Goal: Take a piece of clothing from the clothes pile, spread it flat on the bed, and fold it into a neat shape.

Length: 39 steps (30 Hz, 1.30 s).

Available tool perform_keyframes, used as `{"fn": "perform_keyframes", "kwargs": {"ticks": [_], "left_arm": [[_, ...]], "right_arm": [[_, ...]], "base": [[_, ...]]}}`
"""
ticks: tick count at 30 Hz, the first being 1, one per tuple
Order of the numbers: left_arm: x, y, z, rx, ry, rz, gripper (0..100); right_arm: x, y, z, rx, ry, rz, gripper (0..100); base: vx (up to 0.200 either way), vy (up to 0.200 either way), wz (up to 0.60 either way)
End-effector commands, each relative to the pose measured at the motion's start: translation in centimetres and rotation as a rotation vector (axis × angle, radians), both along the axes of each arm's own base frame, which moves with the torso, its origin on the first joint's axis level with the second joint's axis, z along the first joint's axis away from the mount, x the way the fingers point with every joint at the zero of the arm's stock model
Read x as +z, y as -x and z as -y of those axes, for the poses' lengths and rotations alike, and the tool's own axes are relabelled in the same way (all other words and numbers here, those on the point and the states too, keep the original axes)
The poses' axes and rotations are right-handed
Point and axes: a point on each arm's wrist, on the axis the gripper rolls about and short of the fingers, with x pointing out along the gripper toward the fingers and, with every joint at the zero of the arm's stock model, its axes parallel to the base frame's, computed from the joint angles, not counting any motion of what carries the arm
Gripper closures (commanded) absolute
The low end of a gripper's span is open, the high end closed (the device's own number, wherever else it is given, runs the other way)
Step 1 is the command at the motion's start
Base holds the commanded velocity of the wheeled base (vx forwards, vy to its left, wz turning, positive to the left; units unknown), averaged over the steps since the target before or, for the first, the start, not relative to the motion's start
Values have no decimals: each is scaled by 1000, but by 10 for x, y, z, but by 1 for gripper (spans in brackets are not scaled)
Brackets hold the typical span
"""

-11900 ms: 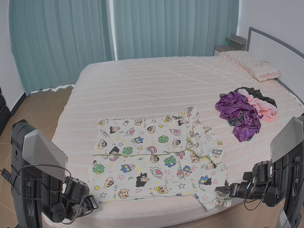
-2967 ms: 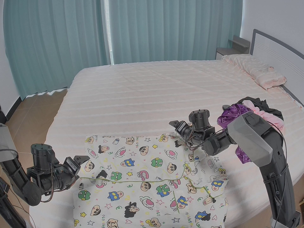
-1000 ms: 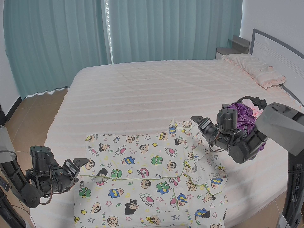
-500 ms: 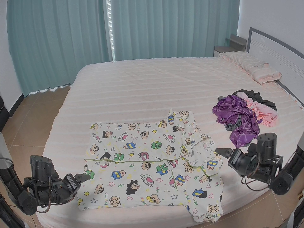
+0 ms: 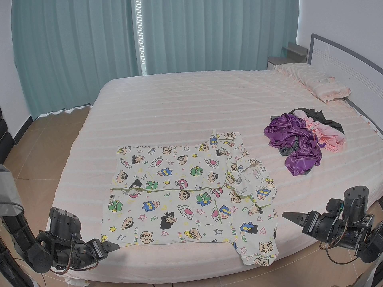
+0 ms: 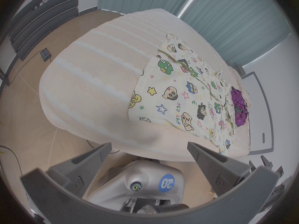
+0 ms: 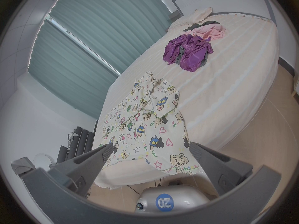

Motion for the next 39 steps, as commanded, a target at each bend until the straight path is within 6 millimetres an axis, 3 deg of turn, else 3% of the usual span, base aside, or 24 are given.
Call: {"fn": "perform_keyframes", "kwargs": {"ticks": [1,10,19,30,35,39], "left_arm": [[-29,-12,7,11,-84,-64,0],[-58,-27,15,54,-185,4,0],[-61,-39,20,96,-154,45,0],[-57,-45,22,158,-134,82,0],[-39,-25,19,147,-123,94,0],[-26,-25,19,168,-74,142,0]], "right_arm": [[-10,2,0,27,53,-40,0],[-18,0,-4,50,71,-77,0],[-17,-3,-11,78,67,-64,0],[-25,-3,-19,113,76,-88,0],[-32,-5,-20,109,72,-80,0],[-34,-8,-21,105,69,-72,0]], "base": [[0,0,0],[0,0,0],[0,0,0],[0,0,0],[0,0,0],[0,0,0]]}}
